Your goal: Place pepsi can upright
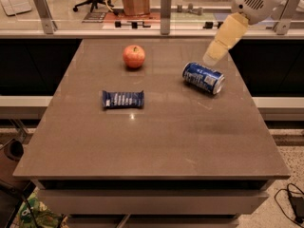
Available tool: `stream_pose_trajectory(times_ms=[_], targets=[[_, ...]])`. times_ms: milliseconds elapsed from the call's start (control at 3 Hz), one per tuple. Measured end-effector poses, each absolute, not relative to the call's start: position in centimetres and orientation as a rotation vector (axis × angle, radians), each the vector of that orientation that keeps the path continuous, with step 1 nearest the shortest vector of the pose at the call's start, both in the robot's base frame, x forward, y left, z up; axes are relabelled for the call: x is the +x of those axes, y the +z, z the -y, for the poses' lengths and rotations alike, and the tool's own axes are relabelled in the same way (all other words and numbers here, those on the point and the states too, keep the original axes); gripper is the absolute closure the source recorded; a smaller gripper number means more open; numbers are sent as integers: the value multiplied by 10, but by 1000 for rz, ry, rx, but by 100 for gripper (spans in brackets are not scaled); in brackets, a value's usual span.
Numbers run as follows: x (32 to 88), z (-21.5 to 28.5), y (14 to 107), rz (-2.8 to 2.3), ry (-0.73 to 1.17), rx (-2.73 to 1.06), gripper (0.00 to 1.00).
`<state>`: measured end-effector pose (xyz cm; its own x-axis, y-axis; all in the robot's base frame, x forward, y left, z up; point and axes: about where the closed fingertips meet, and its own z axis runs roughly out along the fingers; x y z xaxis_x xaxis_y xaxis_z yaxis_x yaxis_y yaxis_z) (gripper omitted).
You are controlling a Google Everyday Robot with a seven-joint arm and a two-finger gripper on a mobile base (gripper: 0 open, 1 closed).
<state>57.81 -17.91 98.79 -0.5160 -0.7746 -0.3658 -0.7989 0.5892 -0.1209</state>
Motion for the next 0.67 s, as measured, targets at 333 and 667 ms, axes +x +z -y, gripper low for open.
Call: stream_pose_trajectory(times_ms=[333, 667], targets=[[598, 176, 977, -2499, 44, -1222, 0], [614, 173, 963, -2518, 48, -1209, 0]])
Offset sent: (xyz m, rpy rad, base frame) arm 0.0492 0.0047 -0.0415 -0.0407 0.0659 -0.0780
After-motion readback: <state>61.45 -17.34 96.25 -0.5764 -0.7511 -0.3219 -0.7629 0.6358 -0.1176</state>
